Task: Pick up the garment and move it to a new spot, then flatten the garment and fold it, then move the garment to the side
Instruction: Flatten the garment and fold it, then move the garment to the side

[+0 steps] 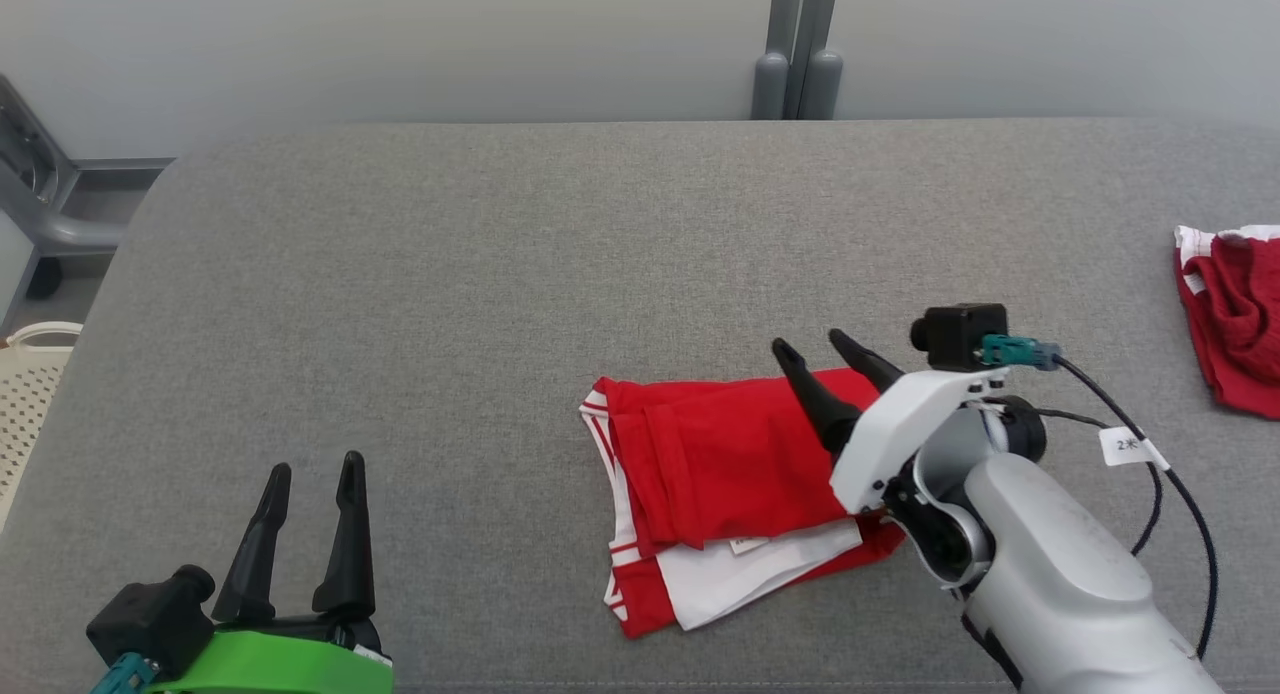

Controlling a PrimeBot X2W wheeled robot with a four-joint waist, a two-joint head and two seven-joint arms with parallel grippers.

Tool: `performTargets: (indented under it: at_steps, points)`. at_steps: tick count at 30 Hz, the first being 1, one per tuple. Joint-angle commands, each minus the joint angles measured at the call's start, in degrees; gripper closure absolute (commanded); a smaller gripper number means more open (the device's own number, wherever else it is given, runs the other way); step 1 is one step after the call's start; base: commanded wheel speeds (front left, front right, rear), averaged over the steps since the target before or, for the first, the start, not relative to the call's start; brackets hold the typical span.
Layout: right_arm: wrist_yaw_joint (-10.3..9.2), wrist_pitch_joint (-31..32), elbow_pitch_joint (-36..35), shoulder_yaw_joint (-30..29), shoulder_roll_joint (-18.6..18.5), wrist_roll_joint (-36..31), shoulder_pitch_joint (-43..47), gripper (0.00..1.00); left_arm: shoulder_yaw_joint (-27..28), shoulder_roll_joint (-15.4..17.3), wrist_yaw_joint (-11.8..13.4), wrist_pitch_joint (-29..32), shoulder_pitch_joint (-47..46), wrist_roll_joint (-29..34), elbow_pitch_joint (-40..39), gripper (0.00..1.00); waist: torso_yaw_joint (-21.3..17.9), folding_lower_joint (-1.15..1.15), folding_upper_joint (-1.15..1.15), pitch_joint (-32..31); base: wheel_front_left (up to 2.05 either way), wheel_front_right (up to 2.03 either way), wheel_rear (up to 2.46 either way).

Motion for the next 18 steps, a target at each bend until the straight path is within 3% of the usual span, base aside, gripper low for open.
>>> performTargets:
  at_steps: [1, 8, 18]
  points:
    - [-0.01, 0.3, -0.3, -0.7, -0.7, -0.6, 0.9, 0.00, 0.1, 0.3, 0.4, -0.1, 0.9, 0.2, 0.0, 0.00, -0.3, 0.00, 0.00, -0.1, 0.00, 0.00, 0.00]
    - [-0.01, 3.0, -2.5, -7.6, -4.1, -2.9, 4.3, 0.00, 0.1, 0.4, 0.5, -0.1, 0.9, 0.1, -0.1, 0.00, -1.4, 0.00, 0.00, 0.3, 0.00, 0.00, 0.00]
    - [-0.01, 3.7, -7.1, -15.2, -3.1, -5.5, 8.5, 0.00, 0.5, 0.8, 0.9, 0.0, 1.1, 0.3, -0.6, 0.00, -3.0, 0.00, 0.00, 1.1, 0.00, 0.00, 0.00]
